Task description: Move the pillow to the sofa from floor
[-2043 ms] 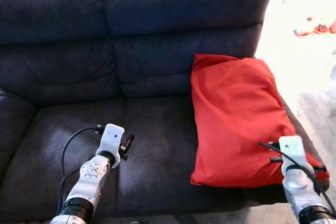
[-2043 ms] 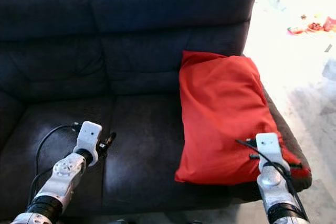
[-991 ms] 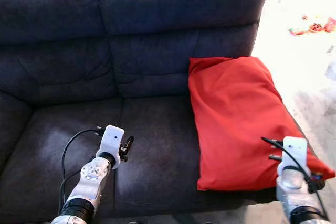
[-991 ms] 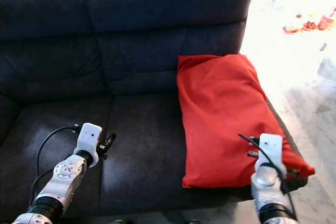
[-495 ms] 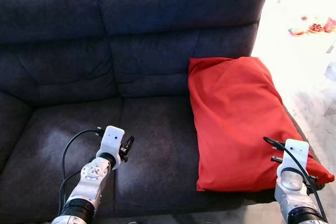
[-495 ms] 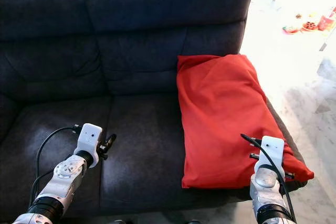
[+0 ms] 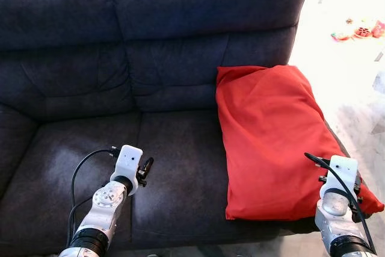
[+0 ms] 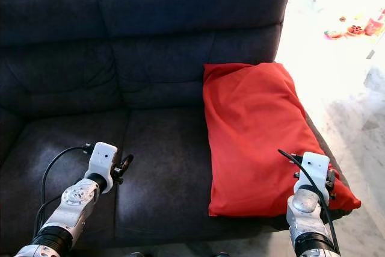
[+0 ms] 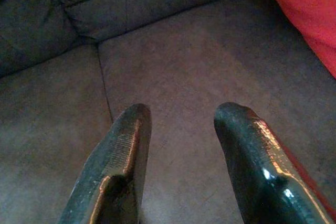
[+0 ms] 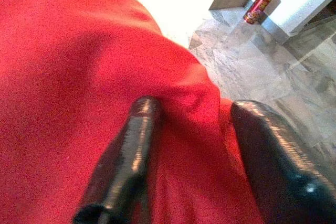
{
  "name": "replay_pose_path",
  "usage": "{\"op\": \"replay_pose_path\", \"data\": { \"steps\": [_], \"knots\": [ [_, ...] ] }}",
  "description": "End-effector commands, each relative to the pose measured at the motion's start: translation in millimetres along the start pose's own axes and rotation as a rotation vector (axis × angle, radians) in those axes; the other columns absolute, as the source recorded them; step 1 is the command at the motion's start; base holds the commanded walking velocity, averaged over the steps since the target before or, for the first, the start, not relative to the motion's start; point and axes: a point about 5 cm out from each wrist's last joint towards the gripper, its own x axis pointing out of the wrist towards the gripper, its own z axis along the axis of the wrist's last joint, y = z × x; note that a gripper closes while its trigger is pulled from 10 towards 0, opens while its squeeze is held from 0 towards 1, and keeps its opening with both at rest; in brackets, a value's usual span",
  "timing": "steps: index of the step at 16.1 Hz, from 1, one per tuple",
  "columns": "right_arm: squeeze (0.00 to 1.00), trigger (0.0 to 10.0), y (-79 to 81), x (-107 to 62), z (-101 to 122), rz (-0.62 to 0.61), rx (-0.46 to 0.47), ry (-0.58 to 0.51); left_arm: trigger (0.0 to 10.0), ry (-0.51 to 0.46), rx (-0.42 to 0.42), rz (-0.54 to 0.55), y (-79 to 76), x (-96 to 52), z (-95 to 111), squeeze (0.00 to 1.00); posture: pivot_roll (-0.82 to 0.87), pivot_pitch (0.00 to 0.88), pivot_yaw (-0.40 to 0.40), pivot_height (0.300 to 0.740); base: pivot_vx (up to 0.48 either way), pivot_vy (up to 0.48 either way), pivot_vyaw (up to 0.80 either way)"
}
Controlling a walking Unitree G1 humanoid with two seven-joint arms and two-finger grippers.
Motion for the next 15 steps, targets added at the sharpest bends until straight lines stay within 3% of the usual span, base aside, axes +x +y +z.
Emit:
{"op": "replay_pose_path", "data": {
  "steps": [1,5,6,7,9,11,12,13,14,15],
  "knots": [
    [1.00,10.0,-0.7,-0.8,3,-0.013,-0.001,-0.023,10.0,0.018,0.005,-0.004,0.8,-1.4,-4,0.00,0.04,0.062,0.016,0.740,0.000,0.000,0.00],
    [1.00,10.0,3.5,-3.0,14,-0.003,0.039,-0.095,10.0,0.013,-0.004,-0.001,0.4,-1.8,-5,0.00,0.04,0.049,0.013,0.740,0.000,0.000,0.00],
    [0.72,10.0,10.7,-6.0,20,0.031,0.046,-0.138,10.0,0.003,-0.029,0.012,0.0,-2.0,-5,0.00,0.04,0.043,0.010,0.740,0.000,0.000,0.00],
    [0.00,10.0,18.5,-12.5,29,0.067,0.072,-0.213,10.0,-0.020,-0.114,0.054,1.5,-2.2,-5,0.00,0.04,0.036,0.010,0.740,0.000,0.000,0.00],
    [0.00,10.0,39.9,-31.0,37,0.200,0.130,-0.313,10.0,-0.048,-0.202,0.204,12.1,-6.5,-8,0.00,0.02,0.030,0.013,0.740,0.000,0.000,0.00],
    [0.00,10.0,53.5,-42.7,30,0.341,0.186,-0.313,10.0,-0.041,-0.235,0.294,21.8,-11.1,-14,0.00,0.03,0.018,0.010,0.740,0.000,0.000,0.00],
    [0.00,10.0,63.0,-51.3,25,0.457,0.267,-0.284,10.0,-0.032,-0.261,0.340,27.9,-14.0,-17,0.00,0.03,0.012,0.009,0.740,0.000,0.000,0.00],
    [0.00,10.0,71.7,-57.0,17,0.555,0.261,-0.241,10.0,-0.021,-0.271,0.359,32.5,-16.1,-20,0.00,0.03,0.008,0.008,0.740,0.000,0.000,0.00],
    [0.00,10.0,75.6,-60.0,3,0.601,0.229,-0.180,10.0,-0.001,-0.256,0.367,36.3,-18.5,-23,0.00,0.02,0.001,0.007,0.740,0.000,0.000,0.00],
    [0.00,10.0,68.9,-56.7,-14,0.543,0.196,-0.128,10.0,0.050,-0.196,0.323,32.5,-20.4,-32,0.00,0.03,0.000,0.006,0.740,0.000,0.000,0.00]
  ]
}}
